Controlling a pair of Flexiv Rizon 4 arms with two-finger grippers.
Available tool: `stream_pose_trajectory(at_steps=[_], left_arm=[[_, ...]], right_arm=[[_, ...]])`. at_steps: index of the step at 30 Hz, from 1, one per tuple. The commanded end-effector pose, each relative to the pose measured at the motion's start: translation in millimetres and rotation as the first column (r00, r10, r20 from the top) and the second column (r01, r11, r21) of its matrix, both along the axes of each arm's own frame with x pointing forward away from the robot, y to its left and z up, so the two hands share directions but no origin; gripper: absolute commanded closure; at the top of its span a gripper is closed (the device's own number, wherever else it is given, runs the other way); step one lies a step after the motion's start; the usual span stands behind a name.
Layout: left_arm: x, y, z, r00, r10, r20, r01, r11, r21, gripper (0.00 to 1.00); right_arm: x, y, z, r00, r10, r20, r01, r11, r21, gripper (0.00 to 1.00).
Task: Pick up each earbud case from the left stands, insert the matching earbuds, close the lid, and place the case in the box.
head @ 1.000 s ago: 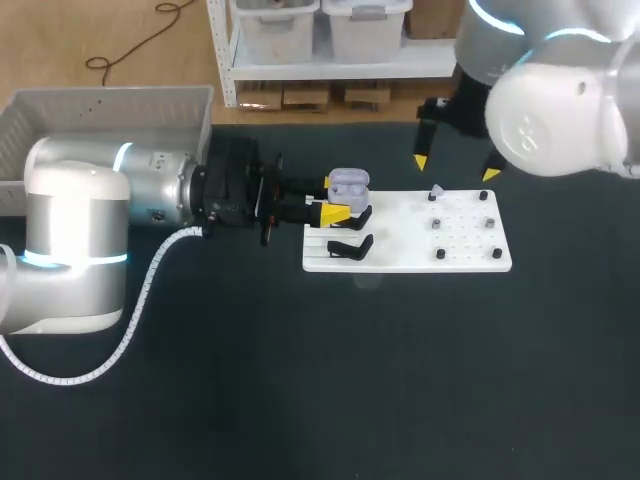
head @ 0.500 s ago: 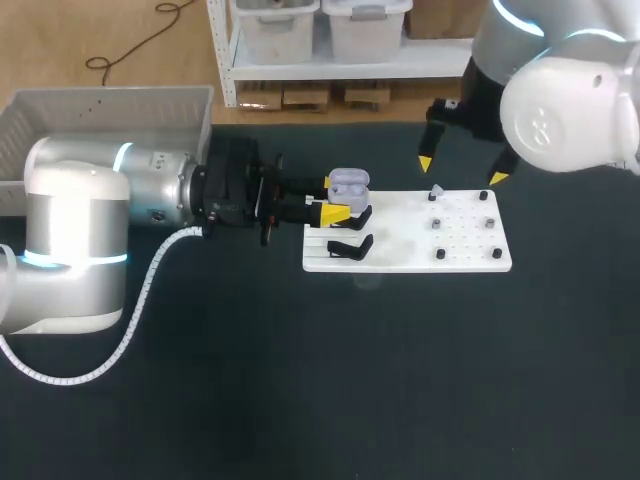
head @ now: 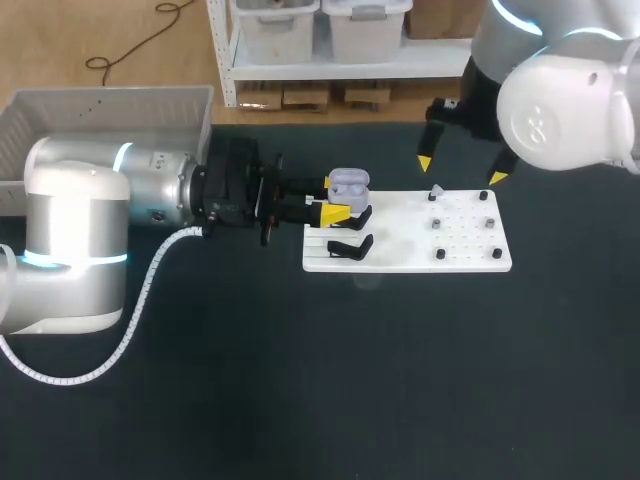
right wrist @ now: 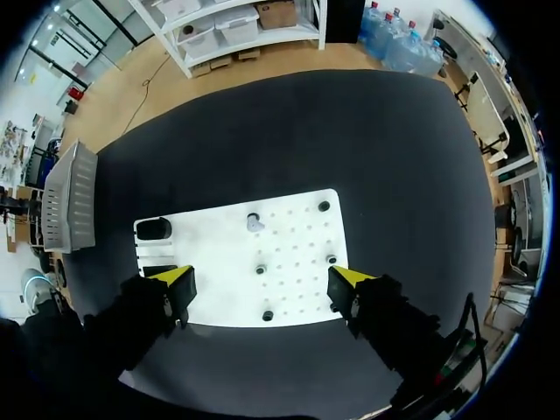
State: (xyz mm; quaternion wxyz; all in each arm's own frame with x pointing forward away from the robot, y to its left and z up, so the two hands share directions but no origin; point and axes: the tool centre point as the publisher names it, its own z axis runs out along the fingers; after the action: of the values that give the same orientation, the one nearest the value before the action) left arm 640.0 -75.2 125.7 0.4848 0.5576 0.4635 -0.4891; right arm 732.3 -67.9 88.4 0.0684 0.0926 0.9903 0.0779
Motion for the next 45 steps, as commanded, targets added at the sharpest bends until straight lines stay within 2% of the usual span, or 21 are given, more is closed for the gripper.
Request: stream_pose_trajectory(at_steps=[1, 8, 12, 15, 19, 27, 30, 34, 36, 38, 45], left_arm=[[-1.4, -0.1, -0.3, 1.000, 0.005, 0.003, -0.005, 1.000, -0.001, 1.00], [-1.4, -0.1, -0.3, 1.000, 0.005, 0.003, -0.005, 1.000, -0.001, 1.00], [-1.4, -0.1, -0.3, 1.000, 0.005, 0.003, -0.005, 1.000, -0.001, 1.00], [-1.4, -0.1, -0.3, 1.000, 0.005, 0.003, -0.005, 1.000, -0.001, 1.00], [-1.4, -0.1, -0.3, 1.000, 0.005, 0.003, -0.005, 1.000, -0.001, 1.00], [-1.4, -0.1, -0.3, 1.000, 0.005, 0.003, -0.005, 1.000, -0.001, 1.00], [-1.4, -0.1, -0.3, 1.000, 0.005, 0.003, -0.005, 1.000, -0.001, 1.00], [-1.4, -0.1, -0.3, 1.000, 0.005, 0.003, -0.005, 1.000, -0.001, 1.00], [-1.4, -0.1, -0.3, 1.000, 0.005, 0.003, -0.005, 1.000, -0.001, 1.00], [-1.4, -0.1, -0.3, 1.000, 0.005, 0.003, -0.005, 1.000, -0.001, 1.00], [-1.4, -0.1, -0.3, 1.000, 0.005, 0.003, -0.005, 1.000, -0.001, 1.00]], right_arm=[[-3.1, 2.2, -5.7, 0.999, 0.031, 0.011, -0.031, 0.999, 0.039, 0.00], [-7.2, 4.5, -6.6, 0.991, 0.093, 0.096, -0.095, 0.995, 0.008, 0.00], [-6.0, 5.6, -10.4, 0.979, 0.154, 0.136, -0.147, 0.987, -0.059, 0.00], [-1.2, 2.8, -17.7, 0.978, 0.167, 0.125, -0.158, 0.984, -0.079, 0.00], [5.3, 1.0, -28.3, 0.983, 0.169, 0.075, -0.162, 0.983, -0.090, 0.00], [15.8, 1.9, -44.2, 0.989, 0.144, 0.031, -0.144, 0.990, -0.009, 0.00], [18.7, 1.7, -46.9, 0.992, 0.127, 0.019, -0.128, 0.992, 0.020, 0.09], [24.6, -0.5, -51.6, 0.995, 0.100, -0.012, -0.099, 0.992, 0.074, 0.39], [26.3, -0.2, -53.7, 0.995, 0.094, -0.029, -0.092, 0.992, 0.084, 0.48], [28.4, -0.1, -56.7, 0.995, 0.093, -0.045, -0.088, 0.991, 0.101, 0.53], [32.1, 2.9, -61.5, 0.991, 0.118, -0.065, -0.112, 0.990, 0.090, 0.52]])
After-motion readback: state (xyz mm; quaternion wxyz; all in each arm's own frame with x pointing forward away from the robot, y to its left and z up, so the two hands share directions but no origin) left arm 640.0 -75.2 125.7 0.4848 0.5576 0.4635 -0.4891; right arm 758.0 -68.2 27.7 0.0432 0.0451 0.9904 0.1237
